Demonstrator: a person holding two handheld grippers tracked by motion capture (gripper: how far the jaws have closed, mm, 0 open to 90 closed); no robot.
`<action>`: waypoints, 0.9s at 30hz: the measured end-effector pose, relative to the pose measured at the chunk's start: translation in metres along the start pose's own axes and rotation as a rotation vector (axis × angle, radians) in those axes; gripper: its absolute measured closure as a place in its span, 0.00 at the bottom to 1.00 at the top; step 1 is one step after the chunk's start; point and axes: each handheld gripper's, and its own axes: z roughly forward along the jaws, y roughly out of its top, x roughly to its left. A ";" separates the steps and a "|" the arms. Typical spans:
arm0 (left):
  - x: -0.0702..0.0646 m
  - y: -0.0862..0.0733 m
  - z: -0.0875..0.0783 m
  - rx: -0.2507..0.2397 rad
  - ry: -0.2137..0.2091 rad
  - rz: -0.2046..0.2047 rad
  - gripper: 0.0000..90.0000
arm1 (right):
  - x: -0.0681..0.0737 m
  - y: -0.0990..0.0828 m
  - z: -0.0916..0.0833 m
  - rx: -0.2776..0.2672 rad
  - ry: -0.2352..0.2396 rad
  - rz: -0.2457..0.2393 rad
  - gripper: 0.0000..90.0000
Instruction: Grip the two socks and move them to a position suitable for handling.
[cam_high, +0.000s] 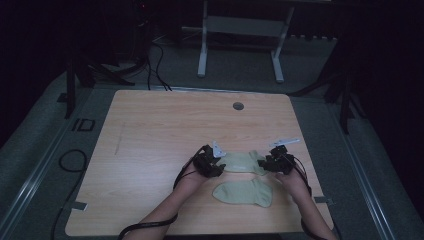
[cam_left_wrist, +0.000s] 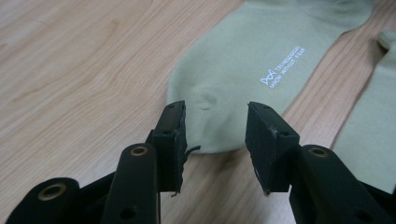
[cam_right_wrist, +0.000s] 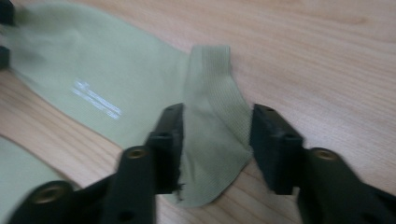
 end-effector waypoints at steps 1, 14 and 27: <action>0.000 0.000 0.000 0.000 0.000 0.000 0.64 | 0.000 0.000 0.000 0.000 0.000 0.000 0.54; -0.017 -0.023 -0.041 -0.018 -0.049 -0.010 0.55 | 0.020 -0.027 -0.035 -0.037 0.042 -0.063 0.39; -0.044 -0.052 -0.055 0.027 -0.098 0.009 0.55 | 0.029 -0.054 -0.048 -0.013 0.060 -0.083 0.46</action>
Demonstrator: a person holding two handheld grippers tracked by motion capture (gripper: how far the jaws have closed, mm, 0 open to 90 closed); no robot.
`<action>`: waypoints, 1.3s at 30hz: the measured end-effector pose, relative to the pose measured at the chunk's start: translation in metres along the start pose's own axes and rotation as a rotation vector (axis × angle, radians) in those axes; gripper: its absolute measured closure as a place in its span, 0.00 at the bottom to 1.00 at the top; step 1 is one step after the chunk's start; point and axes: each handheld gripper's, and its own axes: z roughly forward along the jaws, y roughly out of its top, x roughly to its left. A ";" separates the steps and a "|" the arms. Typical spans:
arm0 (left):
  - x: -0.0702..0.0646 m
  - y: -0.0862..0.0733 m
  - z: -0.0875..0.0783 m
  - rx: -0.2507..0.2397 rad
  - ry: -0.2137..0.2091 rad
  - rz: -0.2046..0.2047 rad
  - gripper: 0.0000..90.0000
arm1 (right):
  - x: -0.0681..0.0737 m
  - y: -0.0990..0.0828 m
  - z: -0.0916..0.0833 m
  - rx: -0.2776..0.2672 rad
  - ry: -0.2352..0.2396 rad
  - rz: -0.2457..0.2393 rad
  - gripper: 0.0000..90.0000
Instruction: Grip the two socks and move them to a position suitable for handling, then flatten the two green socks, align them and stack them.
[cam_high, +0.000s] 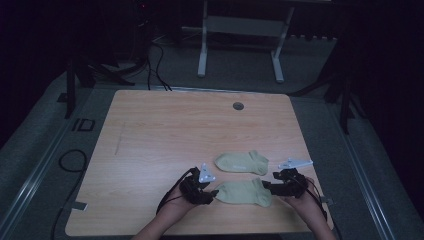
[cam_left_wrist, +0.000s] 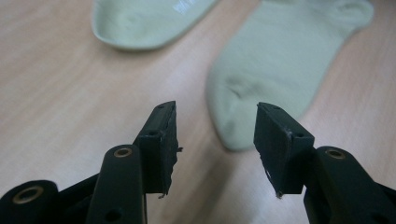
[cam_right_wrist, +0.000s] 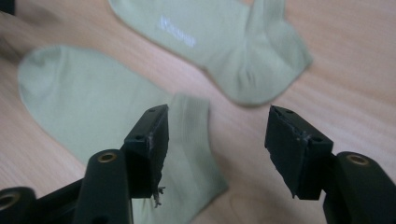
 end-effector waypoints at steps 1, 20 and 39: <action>-0.001 -0.002 0.000 0.000 -0.002 -0.002 0.55 | -0.001 -0.003 0.002 0.012 0.013 0.004 0.46; -0.005 0.007 0.025 0.052 -0.013 0.008 0.82 | 0.005 -0.020 0.012 0.072 -0.007 -0.043 0.91; 0.009 0.036 -0.008 -0.071 0.034 -0.007 0.98 | 0.002 0.009 -0.026 -0.062 -0.010 -0.015 0.94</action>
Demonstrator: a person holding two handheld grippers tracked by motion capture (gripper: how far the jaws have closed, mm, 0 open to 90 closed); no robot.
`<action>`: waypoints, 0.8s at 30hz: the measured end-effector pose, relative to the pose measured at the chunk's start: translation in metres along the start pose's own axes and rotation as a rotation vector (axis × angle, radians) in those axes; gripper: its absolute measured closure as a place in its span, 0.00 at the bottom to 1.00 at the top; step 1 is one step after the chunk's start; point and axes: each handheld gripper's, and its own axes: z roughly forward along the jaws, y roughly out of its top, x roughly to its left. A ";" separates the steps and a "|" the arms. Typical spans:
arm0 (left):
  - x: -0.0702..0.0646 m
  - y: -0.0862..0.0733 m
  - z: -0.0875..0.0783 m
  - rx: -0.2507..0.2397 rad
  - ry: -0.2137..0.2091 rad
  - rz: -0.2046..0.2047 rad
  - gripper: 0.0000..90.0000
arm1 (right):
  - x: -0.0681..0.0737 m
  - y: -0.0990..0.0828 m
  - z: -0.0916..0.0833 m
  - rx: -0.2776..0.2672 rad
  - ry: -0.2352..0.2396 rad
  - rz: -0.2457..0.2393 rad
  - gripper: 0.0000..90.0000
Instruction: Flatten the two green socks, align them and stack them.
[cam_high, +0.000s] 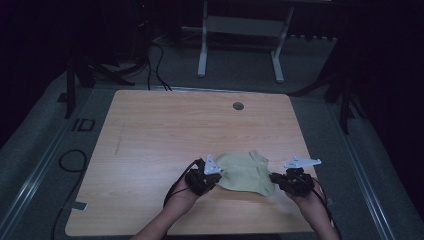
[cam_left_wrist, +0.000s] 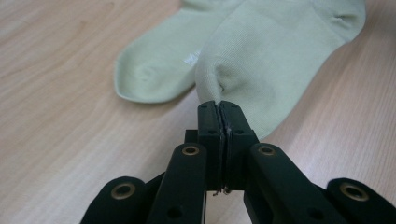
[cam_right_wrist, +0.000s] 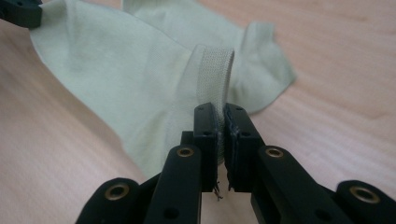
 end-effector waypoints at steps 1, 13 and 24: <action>0.003 0.002 -0.001 -0.005 0.011 -0.010 0.98 | -0.001 0.002 0.000 -0.006 -0.001 0.004 0.94; 0.030 0.027 0.011 0.027 0.092 -0.012 0.98 | -0.027 0.033 0.022 0.000 -0.012 0.054 0.93; 0.039 0.023 0.037 0.033 0.104 -0.064 0.97 | -0.048 0.042 0.051 0.055 -0.036 0.073 0.93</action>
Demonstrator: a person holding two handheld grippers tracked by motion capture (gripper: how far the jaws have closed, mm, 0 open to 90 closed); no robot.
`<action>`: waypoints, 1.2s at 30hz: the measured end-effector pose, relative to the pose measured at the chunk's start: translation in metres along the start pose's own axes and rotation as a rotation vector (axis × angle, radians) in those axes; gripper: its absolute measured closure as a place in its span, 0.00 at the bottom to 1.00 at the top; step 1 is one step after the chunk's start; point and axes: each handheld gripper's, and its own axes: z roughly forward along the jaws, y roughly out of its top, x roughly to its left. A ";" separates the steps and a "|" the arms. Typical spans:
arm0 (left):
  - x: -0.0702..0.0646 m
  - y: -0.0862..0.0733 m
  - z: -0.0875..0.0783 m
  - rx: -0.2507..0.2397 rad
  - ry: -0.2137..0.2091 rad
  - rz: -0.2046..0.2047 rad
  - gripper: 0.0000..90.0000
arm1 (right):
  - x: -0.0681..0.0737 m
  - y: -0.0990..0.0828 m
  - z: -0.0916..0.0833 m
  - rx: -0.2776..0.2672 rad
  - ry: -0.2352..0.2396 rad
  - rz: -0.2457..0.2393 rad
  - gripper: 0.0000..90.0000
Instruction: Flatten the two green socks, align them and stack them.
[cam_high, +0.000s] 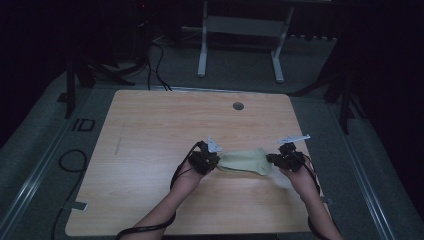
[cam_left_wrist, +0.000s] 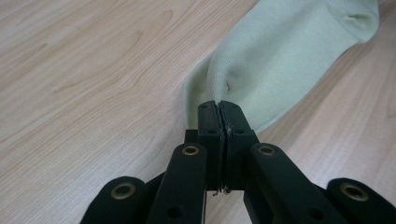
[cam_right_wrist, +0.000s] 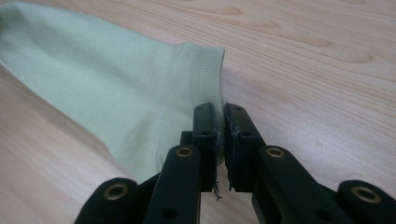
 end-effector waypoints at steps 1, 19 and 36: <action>0.001 0.000 0.001 0.003 -0.001 0.007 0.97 | -0.001 0.001 0.003 0.004 -0.001 0.006 0.93; 0.004 -0.006 0.019 0.041 -0.003 0.010 0.97 | -0.010 -0.005 0.032 0.077 0.010 0.036 0.87; -0.003 0.007 0.005 -0.033 -0.023 0.048 0.91 | 0.015 -0.006 0.005 -0.009 0.046 0.004 0.91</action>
